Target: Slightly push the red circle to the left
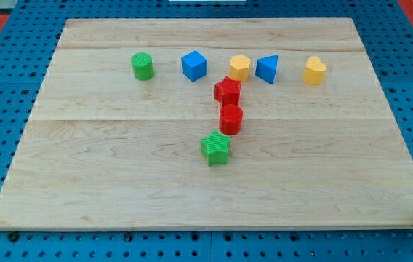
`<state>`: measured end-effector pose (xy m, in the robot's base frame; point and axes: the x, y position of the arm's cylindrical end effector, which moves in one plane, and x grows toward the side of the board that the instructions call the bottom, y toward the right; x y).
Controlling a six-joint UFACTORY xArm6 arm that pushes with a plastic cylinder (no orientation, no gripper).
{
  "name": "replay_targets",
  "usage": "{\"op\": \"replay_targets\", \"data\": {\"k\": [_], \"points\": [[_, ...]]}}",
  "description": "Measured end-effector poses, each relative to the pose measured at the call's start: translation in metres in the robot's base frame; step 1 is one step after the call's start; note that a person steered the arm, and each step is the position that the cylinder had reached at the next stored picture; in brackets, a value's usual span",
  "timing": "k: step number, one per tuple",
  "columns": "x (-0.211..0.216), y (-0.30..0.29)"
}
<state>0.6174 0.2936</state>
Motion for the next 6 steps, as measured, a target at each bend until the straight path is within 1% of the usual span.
{"op": "replay_targets", "data": {"k": [1, 2, 3, 4, 5, 6], "points": [[-0.02, -0.003], [-0.047, -0.019], [-0.109, -0.105], [-0.164, -0.155], [-0.168, -0.206], [-0.165, -0.224]]}}
